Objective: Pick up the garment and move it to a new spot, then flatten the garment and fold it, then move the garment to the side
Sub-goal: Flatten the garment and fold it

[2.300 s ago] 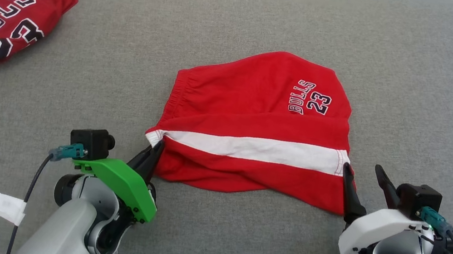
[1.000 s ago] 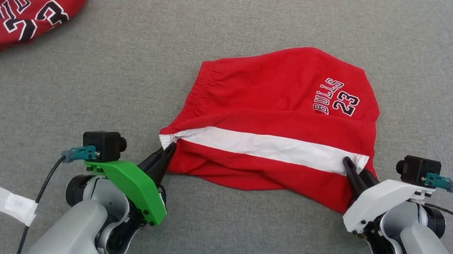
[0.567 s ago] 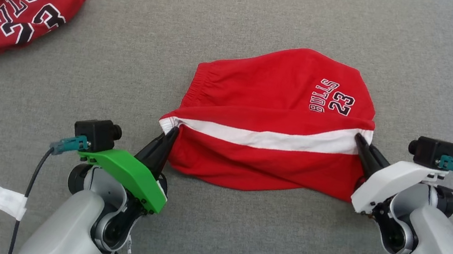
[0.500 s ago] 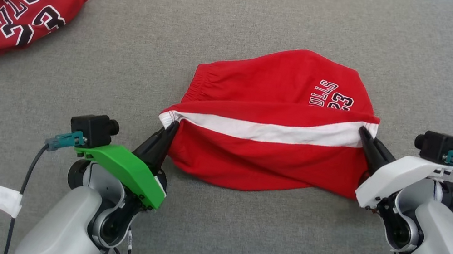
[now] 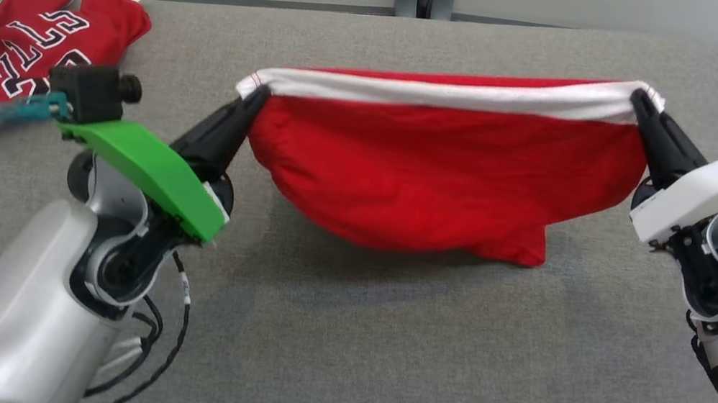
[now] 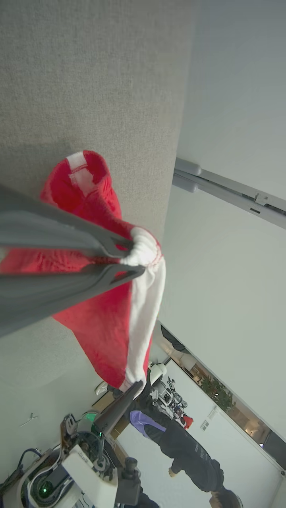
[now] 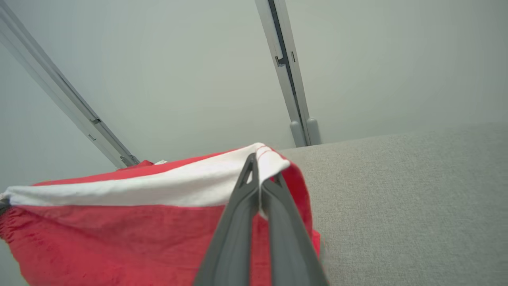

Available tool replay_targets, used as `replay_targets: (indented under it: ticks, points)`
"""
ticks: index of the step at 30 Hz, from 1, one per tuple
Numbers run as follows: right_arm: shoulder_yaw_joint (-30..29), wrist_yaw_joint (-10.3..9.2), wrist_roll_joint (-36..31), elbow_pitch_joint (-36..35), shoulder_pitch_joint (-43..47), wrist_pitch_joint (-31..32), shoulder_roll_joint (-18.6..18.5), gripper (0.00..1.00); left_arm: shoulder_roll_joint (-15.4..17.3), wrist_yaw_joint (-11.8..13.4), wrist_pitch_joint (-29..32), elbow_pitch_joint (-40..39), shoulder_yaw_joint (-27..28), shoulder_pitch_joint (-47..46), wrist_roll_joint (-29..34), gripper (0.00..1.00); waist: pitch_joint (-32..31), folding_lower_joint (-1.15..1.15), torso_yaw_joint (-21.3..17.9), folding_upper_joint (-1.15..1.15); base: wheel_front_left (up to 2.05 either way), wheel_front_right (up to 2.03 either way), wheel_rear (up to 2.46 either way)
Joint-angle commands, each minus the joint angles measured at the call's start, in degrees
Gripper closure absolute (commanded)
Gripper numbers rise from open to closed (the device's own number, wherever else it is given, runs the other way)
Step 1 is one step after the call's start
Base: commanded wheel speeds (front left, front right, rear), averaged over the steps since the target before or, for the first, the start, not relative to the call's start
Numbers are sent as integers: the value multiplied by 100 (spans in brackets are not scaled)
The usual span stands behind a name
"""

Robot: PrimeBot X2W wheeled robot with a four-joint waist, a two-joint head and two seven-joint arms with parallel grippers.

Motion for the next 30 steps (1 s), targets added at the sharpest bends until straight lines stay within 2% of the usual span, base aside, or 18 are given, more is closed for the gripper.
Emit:
replay_targets:
  ticks: [1,6,12,20,23,25,30]
  points:
    - [-31,0,-38,-66,-98,69,-56,100,78,43,66,-76,58,-161,-68,100,-151,0,-66,0,0,0,0]
    - [-227,-1,-218,-254,-443,362,-128,100,216,228,344,-296,225,-633,-134,100,-360,0,-129,0,0,0,0]
    - [-599,-1,-613,-375,-1030,790,30,100,283,473,732,-182,247,-1278,-111,100,-426,0,-187,0,0,0,0]
    - [-511,0,-1329,331,-2347,1184,570,100,116,734,716,876,182,-2440,269,100,315,0,-393,0,0,0,0]
    - [-523,0,-1723,751,-3115,892,774,100,26,783,440,1305,213,-3082,515,100,715,0,-527,0,0,0,0]
    - [-547,-1,-2005,986,-3634,459,912,100,-3,771,119,1558,270,-3543,709,100,969,0,-640,0,0,0,0]
    - [-849,-1,-2482,1548,-4654,-780,1227,100,-112,500,-798,2002,412,-4523,995,100,1545,0,-905,0,0,0,0]
